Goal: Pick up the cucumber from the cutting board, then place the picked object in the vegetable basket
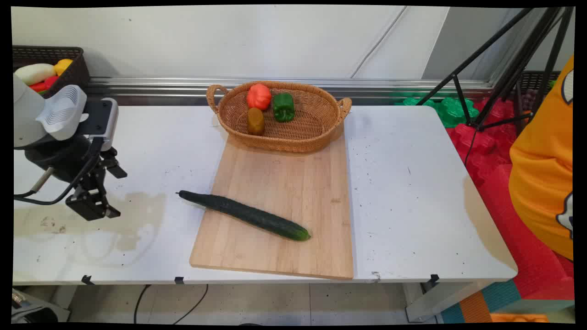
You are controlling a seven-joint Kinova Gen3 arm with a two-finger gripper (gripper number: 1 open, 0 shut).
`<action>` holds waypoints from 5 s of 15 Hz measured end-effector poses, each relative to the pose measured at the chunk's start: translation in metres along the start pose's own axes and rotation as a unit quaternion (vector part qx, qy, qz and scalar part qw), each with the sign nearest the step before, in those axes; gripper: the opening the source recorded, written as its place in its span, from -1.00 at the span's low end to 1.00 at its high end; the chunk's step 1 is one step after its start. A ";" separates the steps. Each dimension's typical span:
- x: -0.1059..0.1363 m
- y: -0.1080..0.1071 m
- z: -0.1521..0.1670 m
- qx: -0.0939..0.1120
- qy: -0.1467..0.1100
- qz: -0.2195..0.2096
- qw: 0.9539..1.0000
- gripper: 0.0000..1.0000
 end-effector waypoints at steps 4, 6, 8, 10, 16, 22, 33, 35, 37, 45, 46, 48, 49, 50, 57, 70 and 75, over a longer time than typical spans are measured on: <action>0.013 -0.002 -0.005 0.006 0.026 0.005 1.000 1.00; 0.027 -0.004 -0.010 0.009 0.049 0.007 0.999 1.00; 0.042 -0.006 -0.014 0.010 0.072 0.009 0.997 1.00; 0.059 -0.007 -0.018 0.008 0.095 0.009 0.995 1.00; 0.099 -0.007 -0.015 0.009 0.131 0.032 0.991 1.00; 0.134 0.000 0.014 0.006 0.137 0.084 0.987 1.00; 0.177 0.011 0.096 -0.010 0.107 0.185 0.977 1.00; 0.182 0.012 0.107 -0.013 0.102 0.197 0.975 1.00; 0.186 0.013 0.115 -0.015 0.099 0.206 0.973 1.00; 0.197 0.018 0.134 -0.020 0.096 0.240 0.966 -1.00; 0.198 0.020 0.134 -0.019 0.097 0.246 0.964 -1.00; 0.198 0.021 0.131 -0.017 0.099 0.253 0.962 -1.00; 0.198 0.022 0.128 -0.016 0.100 0.256 0.961 -1.00; 0.198 0.023 0.125 -0.014 0.101 0.258 0.961 -1.00; 0.196 0.022 0.058 0.024 0.132 0.246 0.960 -1.00; 0.230 -0.035 -0.033 0.122 0.161 0.227 0.953 -1.00; 0.248 -0.074 -0.042 0.167 0.155 0.228 0.947 -1.00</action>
